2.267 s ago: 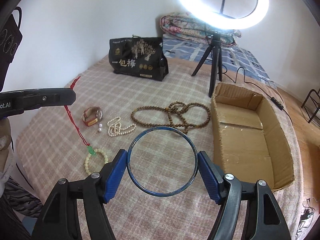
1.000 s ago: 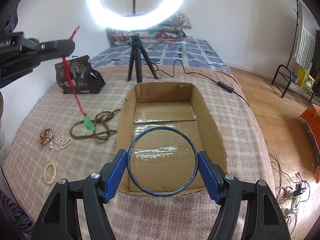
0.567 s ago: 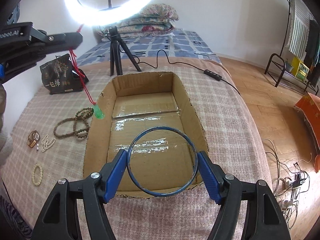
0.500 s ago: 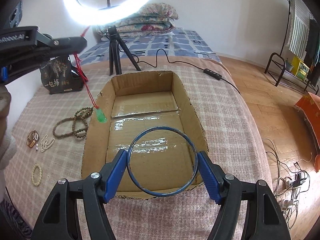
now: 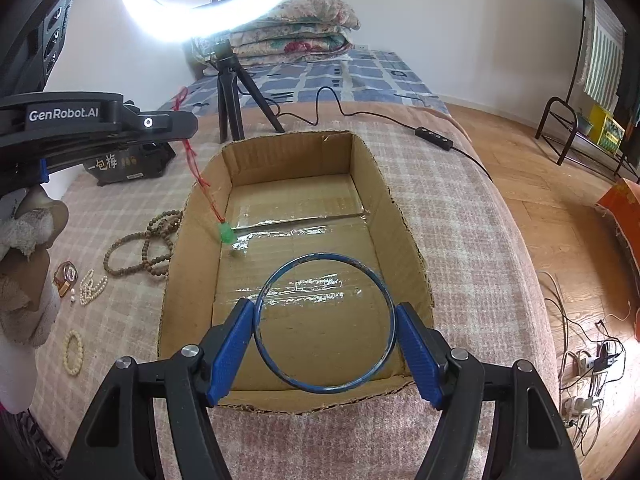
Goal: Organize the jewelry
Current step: 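Open the left tool over the box while the right tool releases the bangle inside, then move both tools back toward the red-strap watch and pearl earrings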
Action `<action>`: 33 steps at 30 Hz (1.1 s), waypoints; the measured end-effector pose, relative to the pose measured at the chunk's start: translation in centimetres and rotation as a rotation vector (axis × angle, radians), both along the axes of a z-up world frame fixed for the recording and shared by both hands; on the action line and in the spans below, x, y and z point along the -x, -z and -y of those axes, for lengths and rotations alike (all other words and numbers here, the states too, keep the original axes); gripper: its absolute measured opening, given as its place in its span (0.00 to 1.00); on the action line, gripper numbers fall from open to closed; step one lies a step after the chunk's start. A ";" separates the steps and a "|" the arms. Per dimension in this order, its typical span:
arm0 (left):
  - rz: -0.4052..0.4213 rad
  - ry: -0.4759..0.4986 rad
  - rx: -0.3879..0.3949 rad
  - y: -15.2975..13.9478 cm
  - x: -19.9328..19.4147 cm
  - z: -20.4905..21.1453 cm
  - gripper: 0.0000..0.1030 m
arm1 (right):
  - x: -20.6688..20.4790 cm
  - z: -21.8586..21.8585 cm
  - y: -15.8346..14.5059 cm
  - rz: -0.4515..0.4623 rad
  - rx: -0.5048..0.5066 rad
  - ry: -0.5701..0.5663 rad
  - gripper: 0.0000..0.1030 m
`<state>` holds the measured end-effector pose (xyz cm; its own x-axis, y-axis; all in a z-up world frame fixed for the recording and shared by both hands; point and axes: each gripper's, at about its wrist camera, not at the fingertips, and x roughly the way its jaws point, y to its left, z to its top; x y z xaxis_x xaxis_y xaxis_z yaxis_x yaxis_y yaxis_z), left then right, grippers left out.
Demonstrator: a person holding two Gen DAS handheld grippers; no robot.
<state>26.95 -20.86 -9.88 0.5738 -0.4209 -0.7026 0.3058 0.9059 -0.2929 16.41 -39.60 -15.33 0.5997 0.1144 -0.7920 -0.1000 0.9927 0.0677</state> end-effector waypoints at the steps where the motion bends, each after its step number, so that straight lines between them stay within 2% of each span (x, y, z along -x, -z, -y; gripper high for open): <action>1: -0.001 -0.002 -0.005 -0.1 0.1 0.0 0.12 | 0.0 0.0 0.0 0.005 0.007 0.004 0.82; 2: 0.002 -0.004 -0.002 -0.1 0.1 -0.1 0.32 | 0.1 0.0 -0.1 0.014 0.013 0.007 0.85; 3: 0.008 -0.007 0.004 -0.1 0.2 -0.2 0.43 | 0.2 -0.1 -0.2 0.021 0.018 0.009 0.88; 4: 0.017 -0.018 0.012 -0.2 0.3 -0.4 0.58 | 0.2 0.0 -0.3 0.024 0.021 0.009 0.89; 5: 0.026 -0.028 0.017 -0.4 0.4 -0.5 0.63 | 0.2 -0.1 -0.3 0.025 0.025 0.010 0.90; 7: 0.031 -0.040 0.020 -0.6 0.4 -0.7 0.65 | 0.2 -0.1 -0.4 0.029 0.035 0.015 0.98; 10: 0.019 -0.033 0.032 -0.6 0.4 -0.8 0.76 | 0.3 -0.2 -0.3 0.031 0.049 0.017 1.00; 23: 0.025 -0.014 0.007 -1.1 1.6 -0.8 0.77 | 0.9 -0.2 -0.8 0.043 0.052 0.034 1.00; 33: 0.053 -0.027 -0.007 -2.8 3.2 -3.7 0.77 | 1.3 -0.7 -2.2 0.069 0.036 0.054 1.00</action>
<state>23.72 -17.14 -7.04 0.6215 -0.3997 -0.6738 0.2962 0.9161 -0.2702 15.13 -38.91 -13.12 0.6572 0.0524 -0.7519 -0.0495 0.9984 0.0263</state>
